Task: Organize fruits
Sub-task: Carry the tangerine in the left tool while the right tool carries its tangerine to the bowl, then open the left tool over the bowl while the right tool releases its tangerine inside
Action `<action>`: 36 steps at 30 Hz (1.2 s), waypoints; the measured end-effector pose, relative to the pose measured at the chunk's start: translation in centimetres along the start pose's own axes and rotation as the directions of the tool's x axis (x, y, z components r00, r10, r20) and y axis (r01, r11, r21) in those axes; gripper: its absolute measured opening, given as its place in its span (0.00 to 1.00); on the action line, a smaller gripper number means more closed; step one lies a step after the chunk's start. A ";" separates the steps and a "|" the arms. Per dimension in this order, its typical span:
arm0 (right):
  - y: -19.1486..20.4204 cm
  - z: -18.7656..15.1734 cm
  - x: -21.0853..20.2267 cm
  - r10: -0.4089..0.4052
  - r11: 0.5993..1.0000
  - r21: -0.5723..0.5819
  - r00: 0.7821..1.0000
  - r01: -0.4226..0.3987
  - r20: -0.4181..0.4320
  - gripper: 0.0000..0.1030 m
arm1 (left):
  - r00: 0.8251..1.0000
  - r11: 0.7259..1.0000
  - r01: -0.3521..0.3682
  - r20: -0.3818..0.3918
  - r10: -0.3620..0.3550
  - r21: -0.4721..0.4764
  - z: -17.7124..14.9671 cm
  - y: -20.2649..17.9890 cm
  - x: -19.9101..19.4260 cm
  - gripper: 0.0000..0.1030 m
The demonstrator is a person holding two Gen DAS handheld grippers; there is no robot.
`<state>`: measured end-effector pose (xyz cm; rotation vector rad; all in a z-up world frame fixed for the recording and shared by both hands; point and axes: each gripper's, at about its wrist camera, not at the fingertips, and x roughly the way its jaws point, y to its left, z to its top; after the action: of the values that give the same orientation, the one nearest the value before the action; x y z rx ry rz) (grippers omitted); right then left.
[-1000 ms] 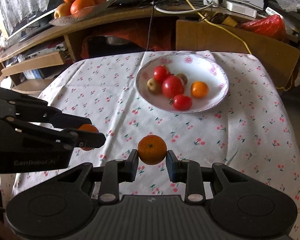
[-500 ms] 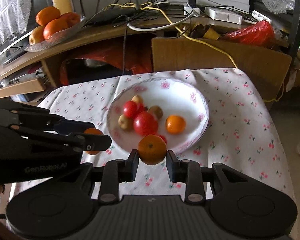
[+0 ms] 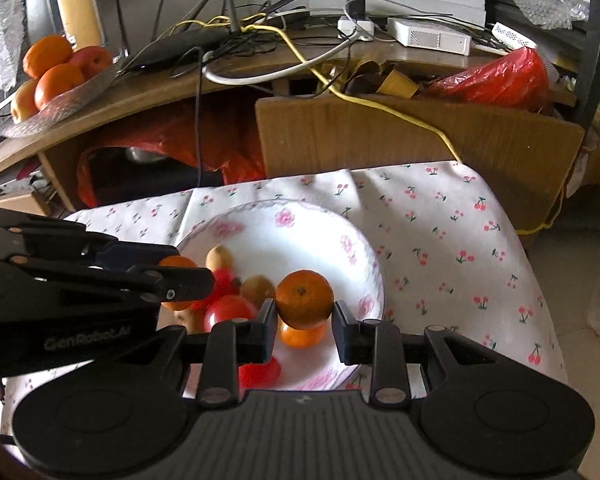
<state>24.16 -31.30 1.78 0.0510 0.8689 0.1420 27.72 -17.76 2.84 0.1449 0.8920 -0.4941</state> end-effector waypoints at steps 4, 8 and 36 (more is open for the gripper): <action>-0.5 0.4 1.1 -0.009 1.000 0.004 1.000 0.009 -0.010 0.26 | 1.000 1.000 0.001 -0.003 -0.001 0.003 0.4 0.0 1.0 0.33; -1.0 0.6 2.0 -0.005 1.000 0.021 1.000 0.005 -0.017 0.26 | 1.000 1.000 0.002 -0.002 -0.002 -0.005 0.6 0.2 1.4 0.33; -0.9 0.9 2.6 0.018 1.000 0.025 1.000 -0.018 0.009 0.29 | 0.999 0.998 -0.025 0.019 0.026 -0.055 0.8 1.6 0.7 0.63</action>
<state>26.58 -31.81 0.29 0.0826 0.8612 0.1480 29.47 -16.84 2.66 0.1012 0.8825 -0.4459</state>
